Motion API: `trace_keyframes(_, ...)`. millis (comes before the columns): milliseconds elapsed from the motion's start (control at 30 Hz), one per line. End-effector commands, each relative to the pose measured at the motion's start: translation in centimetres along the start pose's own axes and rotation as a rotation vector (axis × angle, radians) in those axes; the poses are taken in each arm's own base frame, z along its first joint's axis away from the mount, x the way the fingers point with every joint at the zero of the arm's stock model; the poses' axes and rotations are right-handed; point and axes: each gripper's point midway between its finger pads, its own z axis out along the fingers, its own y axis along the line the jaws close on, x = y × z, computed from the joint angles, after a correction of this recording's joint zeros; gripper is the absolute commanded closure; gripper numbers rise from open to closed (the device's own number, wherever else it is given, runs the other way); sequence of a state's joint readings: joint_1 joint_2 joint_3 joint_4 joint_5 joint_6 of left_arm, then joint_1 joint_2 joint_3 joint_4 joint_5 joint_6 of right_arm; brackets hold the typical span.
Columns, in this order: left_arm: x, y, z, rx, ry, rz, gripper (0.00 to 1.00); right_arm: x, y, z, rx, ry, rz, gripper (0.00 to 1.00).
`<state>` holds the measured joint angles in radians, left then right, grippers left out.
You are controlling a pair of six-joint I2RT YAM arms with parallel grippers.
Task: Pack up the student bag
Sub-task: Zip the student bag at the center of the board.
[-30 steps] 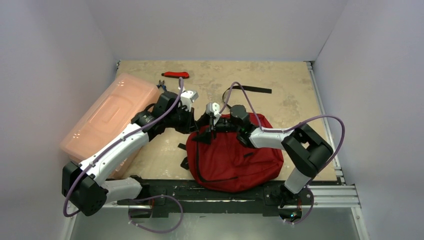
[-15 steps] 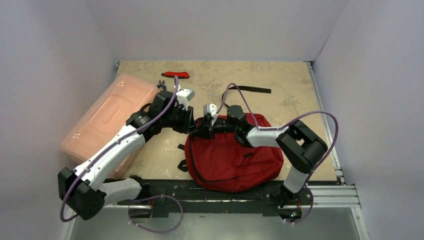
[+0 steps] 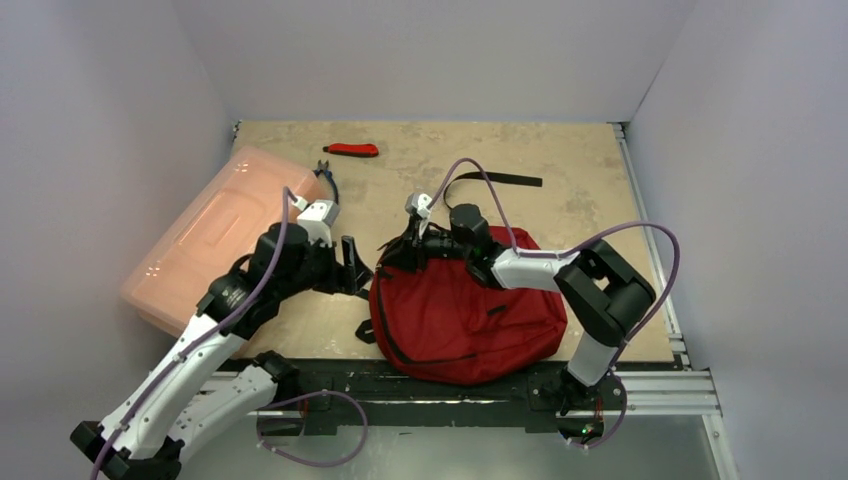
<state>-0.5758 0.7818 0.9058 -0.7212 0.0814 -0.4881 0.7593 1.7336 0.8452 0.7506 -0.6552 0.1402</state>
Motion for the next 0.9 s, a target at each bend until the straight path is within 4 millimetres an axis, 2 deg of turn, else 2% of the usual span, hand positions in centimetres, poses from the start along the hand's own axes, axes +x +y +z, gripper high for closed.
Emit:
trace_keyframes(0, 2.8, 0.4, 0.2, 0.001, 0.048, -0.139, 0.29, -4.0, 0.1, -0.9, 0.072, -0.043, 0.109, 0.60)
trace_keyframes(100, 4.3, -0.5, 1.6, 0.079, 0.071, -0.211, 0.29, -3.2, 0.5, -1.9, 0.104, 0.001, 0.144, 0.55)
trace_keyframes(200, 5.5, -0.9, 3.0, 0.122, 0.090, -0.270, 0.33, -2.5, 0.9, -3.0, 0.145, 0.049, 0.104, 0.52)
trace_keyframes(267, 6.0, -0.8, 3.9, 0.126, 0.105, -0.296, 0.35, -1.7, 1.2, -3.4, 0.172, 0.109, 0.092, 0.51)
trace_keyframes(367, 6.9, -0.6, 5.0, 0.114, 0.141, -0.309, 0.41, -1.9, 1.3, -3.6, 0.221, 0.155, 0.110, 0.50)
trace_keyframes(600, 7.6, -0.1, 5.9, 0.104, 0.158, -0.304, 0.59, -2.7, 3.5, -2.2, 0.276, 0.195, 0.215, 0.48)
trace_keyframes(767, 8.4, 0.3, 6.1, 0.096, 0.174, -0.303, 0.71, -2.6, 2.6, -1.6, 0.385, 0.194, 0.417, 0.47)
trace_keyframes(867, 8.7, 0.4, 6.3, 0.099, 0.176, -0.305, 0.76, -2.4, 2.0, -1.5, 0.438, 0.206, 0.469, 0.46)
